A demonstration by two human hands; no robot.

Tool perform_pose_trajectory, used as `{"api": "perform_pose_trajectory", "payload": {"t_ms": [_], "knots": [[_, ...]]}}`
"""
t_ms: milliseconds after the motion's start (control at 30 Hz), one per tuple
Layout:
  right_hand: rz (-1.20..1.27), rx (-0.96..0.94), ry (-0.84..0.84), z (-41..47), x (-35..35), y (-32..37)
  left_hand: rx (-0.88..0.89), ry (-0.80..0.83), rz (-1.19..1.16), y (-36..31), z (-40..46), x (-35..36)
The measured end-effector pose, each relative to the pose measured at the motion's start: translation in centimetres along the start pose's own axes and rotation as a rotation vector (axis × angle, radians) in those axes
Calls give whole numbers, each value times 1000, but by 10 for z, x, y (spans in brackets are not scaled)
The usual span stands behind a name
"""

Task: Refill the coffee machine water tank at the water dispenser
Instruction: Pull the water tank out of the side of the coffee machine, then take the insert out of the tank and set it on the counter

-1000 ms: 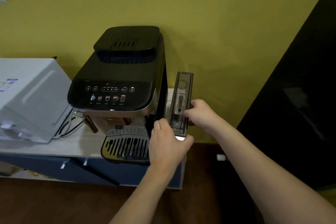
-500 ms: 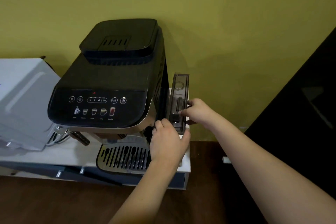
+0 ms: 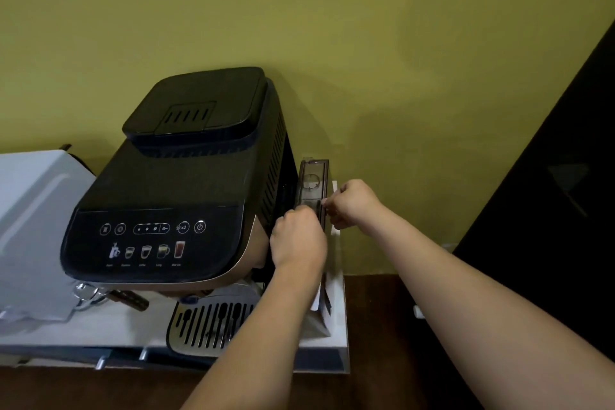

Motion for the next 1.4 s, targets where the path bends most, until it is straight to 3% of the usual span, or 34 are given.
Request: {"api": "perform_pose_trajectory", "payload": {"t_ms": [267,433,600,800,933,1033,1233,1400], "knots": [[7,-199,-154,-54,-24,28,53,-227,-132,-17,-22,-40],[19,-552,-357,-154,-55,83,153,-547,-346,-28,-50,-117],[49,-883,-264,-257,-36,142,188,-898,-475,9,-78,-195],[114,-1005,-94,-302,53,177,145,-1016,-459,101,-99,-244],[91,-924,16,-294,141,185,86,-970,-412,191,-109,-242],[54,-796,64,-275,222,176,28,-837,-396,271,-116,-220],[-11,-367,183,-214,386,106,-87,-357,-304,425,-144,-133],[144,93,181,-153,450,39,-101,50,-269,468,-127,-65]]}}
Point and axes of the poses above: each hand's wrist, its own z-axis towards the middle knuckle, its own x-axis out of the palm, y = z × x, the point moved 2 cm from there along z, towards the middle knuckle, and after that the axes turned 10 degrees about x, right-handed, at the moved point
